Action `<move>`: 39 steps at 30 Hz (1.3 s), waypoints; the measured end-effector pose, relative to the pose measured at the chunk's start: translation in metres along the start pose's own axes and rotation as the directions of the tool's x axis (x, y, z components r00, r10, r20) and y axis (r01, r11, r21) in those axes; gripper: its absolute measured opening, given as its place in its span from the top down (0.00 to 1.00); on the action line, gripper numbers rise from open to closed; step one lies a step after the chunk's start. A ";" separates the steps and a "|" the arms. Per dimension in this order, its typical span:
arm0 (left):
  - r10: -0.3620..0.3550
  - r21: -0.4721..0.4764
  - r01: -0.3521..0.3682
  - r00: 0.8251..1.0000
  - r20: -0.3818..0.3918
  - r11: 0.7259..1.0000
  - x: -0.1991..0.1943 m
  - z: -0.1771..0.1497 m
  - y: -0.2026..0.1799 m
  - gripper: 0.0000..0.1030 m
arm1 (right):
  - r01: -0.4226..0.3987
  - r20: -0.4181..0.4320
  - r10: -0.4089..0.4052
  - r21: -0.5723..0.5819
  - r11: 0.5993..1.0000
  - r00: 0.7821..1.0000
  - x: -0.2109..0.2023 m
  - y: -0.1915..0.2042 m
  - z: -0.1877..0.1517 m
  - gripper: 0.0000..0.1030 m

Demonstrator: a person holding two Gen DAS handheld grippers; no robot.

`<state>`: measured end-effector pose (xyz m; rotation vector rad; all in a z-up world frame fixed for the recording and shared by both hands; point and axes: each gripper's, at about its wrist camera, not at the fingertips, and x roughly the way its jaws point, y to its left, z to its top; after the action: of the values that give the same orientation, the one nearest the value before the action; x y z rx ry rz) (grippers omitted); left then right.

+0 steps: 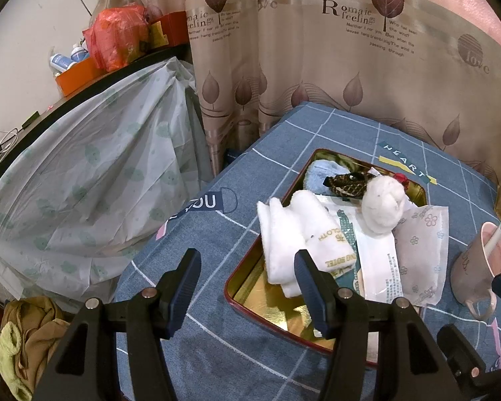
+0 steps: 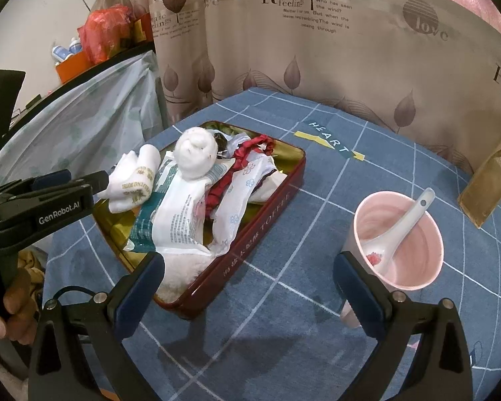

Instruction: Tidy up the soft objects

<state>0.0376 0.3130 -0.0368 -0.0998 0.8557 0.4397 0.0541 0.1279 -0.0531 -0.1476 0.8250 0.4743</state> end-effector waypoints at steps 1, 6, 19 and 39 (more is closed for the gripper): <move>0.000 0.001 0.000 1.000 0.000 1.000 0.000 0.000 0.000 0.42 | 0.001 -0.001 -0.001 0.001 1.000 1.000 0.000 0.000 0.000 0.02; 0.001 -0.001 -0.001 1.000 0.000 1.000 0.000 0.000 0.000 0.42 | 0.000 -0.005 0.000 -0.003 1.000 1.000 -0.001 0.001 -0.002 0.02; 0.001 -0.002 -0.001 1.000 0.000 1.000 -0.001 0.000 -0.001 0.42 | -0.002 -0.010 0.002 -0.007 1.000 1.000 -0.001 0.002 -0.001 0.02; 0.000 0.001 0.000 1.000 -0.003 1.000 0.000 0.000 -0.002 0.42 | -0.003 -0.024 0.002 -0.017 1.000 1.000 0.000 0.004 -0.006 0.02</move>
<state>0.0384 0.3109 -0.0368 -0.0999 0.8587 0.4392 0.0481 0.1300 -0.0574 -0.1685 0.8451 0.4828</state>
